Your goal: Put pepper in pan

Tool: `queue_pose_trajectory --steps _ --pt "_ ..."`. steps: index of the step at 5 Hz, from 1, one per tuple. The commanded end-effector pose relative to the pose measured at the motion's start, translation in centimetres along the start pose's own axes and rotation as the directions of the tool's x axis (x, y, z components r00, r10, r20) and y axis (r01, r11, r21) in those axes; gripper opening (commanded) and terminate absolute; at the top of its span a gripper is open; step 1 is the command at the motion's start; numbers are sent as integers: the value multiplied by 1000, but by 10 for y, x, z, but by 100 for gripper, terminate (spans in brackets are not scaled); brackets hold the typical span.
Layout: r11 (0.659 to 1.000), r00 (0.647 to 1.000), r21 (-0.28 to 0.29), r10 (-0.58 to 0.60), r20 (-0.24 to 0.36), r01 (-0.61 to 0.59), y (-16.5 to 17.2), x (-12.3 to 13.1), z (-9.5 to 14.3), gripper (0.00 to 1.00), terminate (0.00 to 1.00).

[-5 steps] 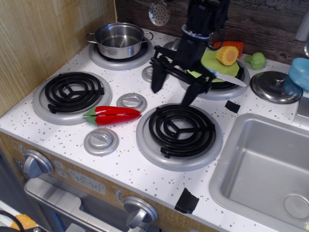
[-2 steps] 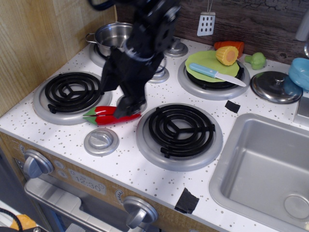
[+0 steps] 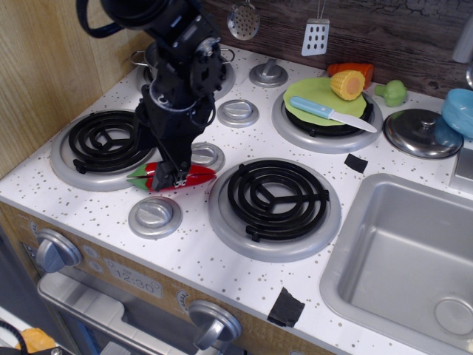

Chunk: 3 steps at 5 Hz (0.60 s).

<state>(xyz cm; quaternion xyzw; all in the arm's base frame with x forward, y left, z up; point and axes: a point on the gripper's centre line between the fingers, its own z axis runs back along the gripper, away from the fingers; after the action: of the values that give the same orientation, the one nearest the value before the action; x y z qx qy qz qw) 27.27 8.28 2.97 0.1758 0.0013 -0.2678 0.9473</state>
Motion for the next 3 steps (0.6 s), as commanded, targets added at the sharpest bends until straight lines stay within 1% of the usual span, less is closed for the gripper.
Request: queue_pose_trajectory --steps 1,2,3 --pt "999 997 -32 23 79 -21 5 -2 -8 100 0" --pt "992 992 -107 72 104 -61 1 0 -14 100 0" --pt "987 988 -132 110 106 -96 -8 5 -14 0 0"
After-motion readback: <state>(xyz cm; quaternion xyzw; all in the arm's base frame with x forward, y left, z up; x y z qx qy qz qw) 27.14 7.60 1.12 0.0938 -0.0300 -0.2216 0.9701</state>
